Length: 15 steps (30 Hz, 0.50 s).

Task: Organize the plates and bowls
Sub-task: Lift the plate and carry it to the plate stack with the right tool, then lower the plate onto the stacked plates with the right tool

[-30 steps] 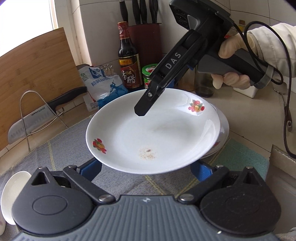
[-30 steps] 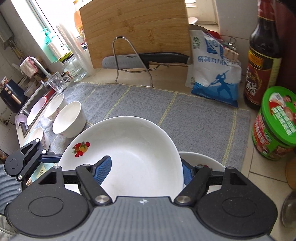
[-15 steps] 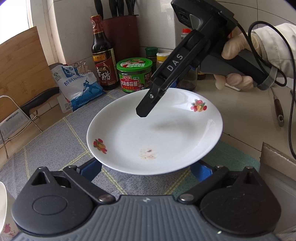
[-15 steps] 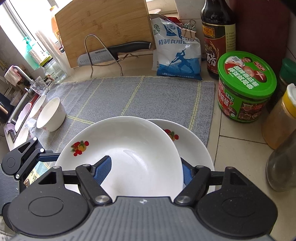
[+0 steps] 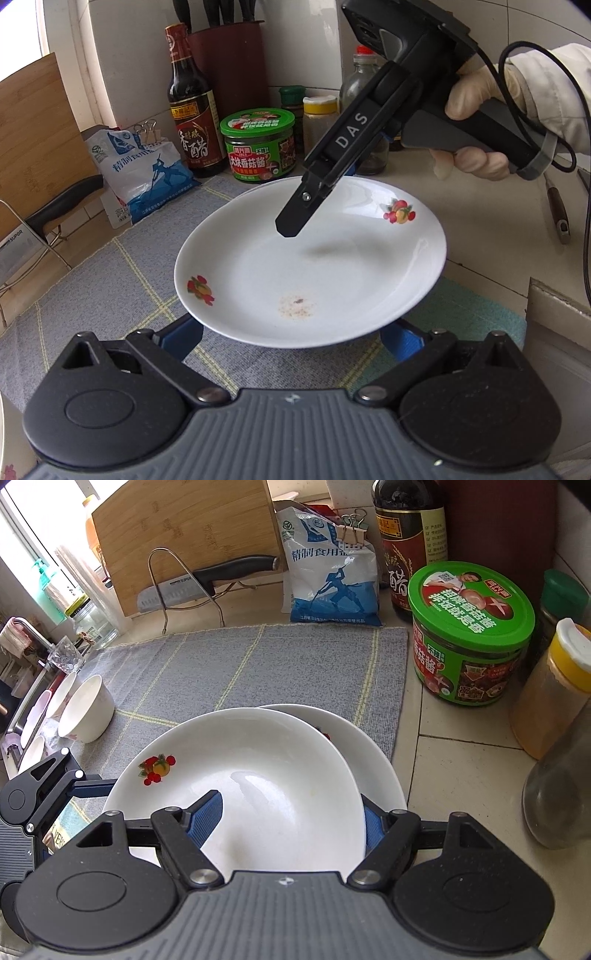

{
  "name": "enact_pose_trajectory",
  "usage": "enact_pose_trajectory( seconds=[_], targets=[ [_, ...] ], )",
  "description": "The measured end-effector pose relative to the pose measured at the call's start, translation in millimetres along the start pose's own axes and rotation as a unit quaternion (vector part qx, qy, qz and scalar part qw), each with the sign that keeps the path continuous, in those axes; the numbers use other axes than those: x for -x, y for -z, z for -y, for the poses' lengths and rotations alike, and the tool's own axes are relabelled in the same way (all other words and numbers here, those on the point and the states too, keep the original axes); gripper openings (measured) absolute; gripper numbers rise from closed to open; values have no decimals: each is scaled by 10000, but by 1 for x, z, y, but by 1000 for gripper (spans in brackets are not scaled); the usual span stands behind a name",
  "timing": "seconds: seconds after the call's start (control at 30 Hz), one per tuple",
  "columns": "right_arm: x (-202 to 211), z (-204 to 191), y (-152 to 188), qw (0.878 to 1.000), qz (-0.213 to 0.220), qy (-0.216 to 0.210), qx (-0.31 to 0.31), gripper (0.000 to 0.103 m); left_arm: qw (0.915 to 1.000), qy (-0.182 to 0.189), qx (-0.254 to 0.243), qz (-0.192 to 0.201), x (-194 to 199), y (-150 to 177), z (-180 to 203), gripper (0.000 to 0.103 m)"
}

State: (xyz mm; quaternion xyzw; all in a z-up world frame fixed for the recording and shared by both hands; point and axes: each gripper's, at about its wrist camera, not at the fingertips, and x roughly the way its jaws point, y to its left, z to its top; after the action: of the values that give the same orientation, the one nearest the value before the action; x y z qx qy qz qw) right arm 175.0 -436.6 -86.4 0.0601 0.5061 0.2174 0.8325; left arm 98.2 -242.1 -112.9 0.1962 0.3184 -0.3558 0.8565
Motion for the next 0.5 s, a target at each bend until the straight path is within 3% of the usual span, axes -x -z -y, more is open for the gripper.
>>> enact_pose_trajectory(
  seconds=[0.5],
  targets=[
    [11,4,7,9999,-3,119,-53,81,9997,220,-16,-77,-6,1,-5,101]
  ],
)
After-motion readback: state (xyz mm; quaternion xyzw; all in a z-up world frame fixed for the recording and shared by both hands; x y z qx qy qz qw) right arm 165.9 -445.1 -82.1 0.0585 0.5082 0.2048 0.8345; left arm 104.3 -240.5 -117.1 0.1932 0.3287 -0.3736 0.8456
